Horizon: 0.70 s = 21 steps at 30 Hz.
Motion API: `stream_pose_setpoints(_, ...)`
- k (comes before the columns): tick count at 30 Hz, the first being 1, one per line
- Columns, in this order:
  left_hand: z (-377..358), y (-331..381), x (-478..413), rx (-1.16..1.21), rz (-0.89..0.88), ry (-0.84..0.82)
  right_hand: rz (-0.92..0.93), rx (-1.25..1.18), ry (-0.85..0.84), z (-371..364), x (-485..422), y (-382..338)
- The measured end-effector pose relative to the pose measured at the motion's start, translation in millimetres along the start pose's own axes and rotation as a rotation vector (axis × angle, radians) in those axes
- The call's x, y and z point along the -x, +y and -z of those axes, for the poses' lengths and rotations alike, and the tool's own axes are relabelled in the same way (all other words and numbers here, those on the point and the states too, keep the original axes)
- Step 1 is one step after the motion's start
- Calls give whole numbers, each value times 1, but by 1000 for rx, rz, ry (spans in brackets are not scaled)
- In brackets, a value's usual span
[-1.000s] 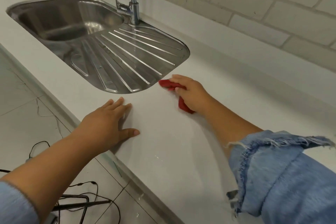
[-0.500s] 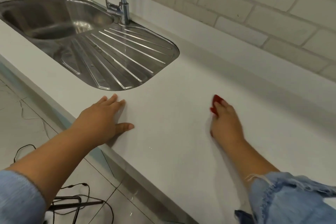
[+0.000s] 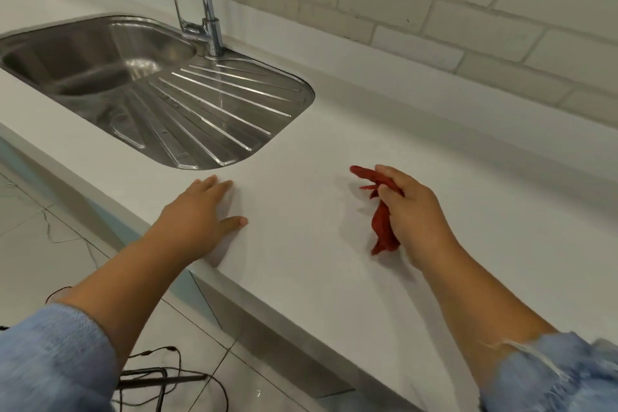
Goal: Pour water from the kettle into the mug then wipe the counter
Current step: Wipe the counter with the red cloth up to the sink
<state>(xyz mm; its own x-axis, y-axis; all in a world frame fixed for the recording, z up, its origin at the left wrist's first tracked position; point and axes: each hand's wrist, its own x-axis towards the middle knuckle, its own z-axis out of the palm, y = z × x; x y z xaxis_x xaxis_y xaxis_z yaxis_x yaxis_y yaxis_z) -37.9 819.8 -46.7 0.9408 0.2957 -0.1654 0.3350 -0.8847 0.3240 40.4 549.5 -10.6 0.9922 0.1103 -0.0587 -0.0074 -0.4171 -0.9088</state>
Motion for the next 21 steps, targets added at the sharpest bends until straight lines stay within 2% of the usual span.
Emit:
stream_pose_setpoints(3,-10,44,12,100,-170,141,-41,49,159,45,41,22)
stream_pose_setpoints(5,-20,84,23,185,-319,144,-78,80,271,64,66,40)
stream_pose_setpoints(9,-47,171,53,348,-607,-15,-150,58,305,72,99,73)
stream_pose_setpoints(11,-62,205,69,420,-685,-107,-101,92,295,69,105,81)
stream_pose_setpoints(13,-76,237,84,458,-748,-171,-56,96,390,82,105,88)
stream_pose_setpoints(16,-97,269,98,342,-809,-183,-106,281,553,116,95,109)
stream_pose_setpoints(19,-120,279,99,17,-836,-156,-295,593,523,138,84,132)
stream_pose_setpoints(21,-127,270,96,-146,-877,-137,-353,701,454,138,80,139)
